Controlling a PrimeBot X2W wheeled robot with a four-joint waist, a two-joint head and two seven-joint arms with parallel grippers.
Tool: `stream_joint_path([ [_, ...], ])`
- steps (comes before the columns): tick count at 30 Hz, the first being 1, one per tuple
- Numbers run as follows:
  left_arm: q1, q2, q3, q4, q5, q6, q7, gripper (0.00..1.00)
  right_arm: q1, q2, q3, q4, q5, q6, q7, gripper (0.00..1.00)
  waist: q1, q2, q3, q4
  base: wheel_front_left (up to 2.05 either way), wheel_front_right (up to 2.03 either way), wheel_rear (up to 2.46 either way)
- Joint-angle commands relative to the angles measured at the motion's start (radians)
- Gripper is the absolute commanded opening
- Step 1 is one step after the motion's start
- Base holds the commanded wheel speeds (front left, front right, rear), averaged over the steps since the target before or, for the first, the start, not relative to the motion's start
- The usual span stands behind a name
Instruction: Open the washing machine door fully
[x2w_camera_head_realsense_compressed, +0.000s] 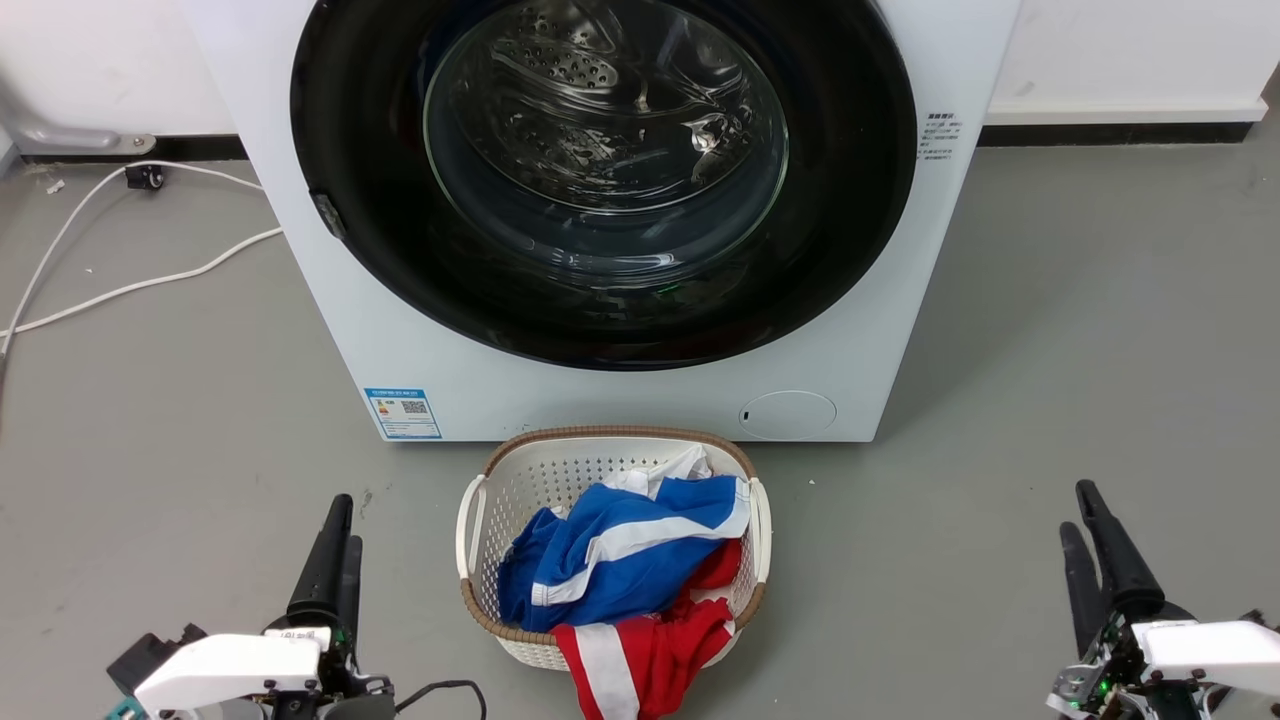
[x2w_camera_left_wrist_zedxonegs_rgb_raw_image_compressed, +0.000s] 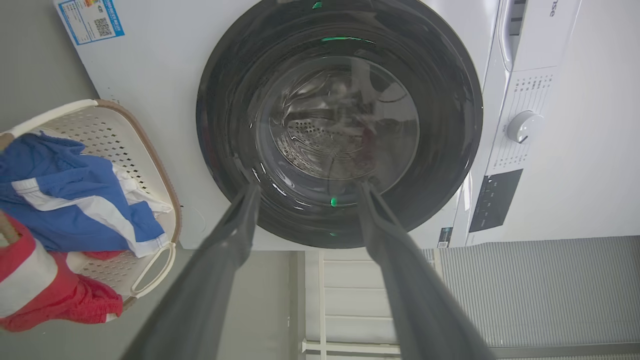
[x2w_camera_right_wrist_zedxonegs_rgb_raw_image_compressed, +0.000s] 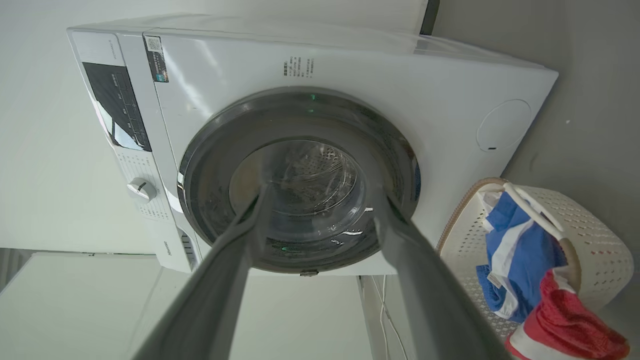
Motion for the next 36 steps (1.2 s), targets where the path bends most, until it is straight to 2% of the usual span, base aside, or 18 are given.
stream_joint_path([
  [1,-0.011,0.003,0.003,-0.032,0.042,0.005,-0.011,1.0,-0.011,-0.003,-0.007,-0.032,-0.044,0.001,-0.01,1.0,0.0,0.0,0.001,0.0,0.0,0.0,0.0],
  [9,-0.008,0.004,-0.02,-0.107,0.249,0.046,-0.047,1.0,0.002,-0.003,0.007,-0.115,-0.277,0.001,-0.046,1.0,0.0,0.0,0.005,0.001,0.0,0.0,0.0],
  [20,0.008,0.021,-0.085,-0.155,0.526,0.131,-0.092,1.0,0.032,-0.002,0.041,-0.184,-0.586,0.001,-0.09,1.0,0.0,0.0,0.007,0.001,0.0,0.0,0.0],
  [29,0.016,0.055,-0.149,-0.18,0.658,0.193,-0.126,1.0,0.049,-0.002,0.051,-0.213,-0.759,0.001,-0.123,1.0,0.0,0.0,0.008,0.002,0.0,0.0,0.0],
  [36,0.02,0.072,-0.191,-0.209,0.737,0.215,-0.149,1.0,0.064,-0.001,0.054,-0.238,-0.857,0.002,-0.146,1.0,0.0,0.0,0.008,0.001,0.0,0.0,0.0],
])
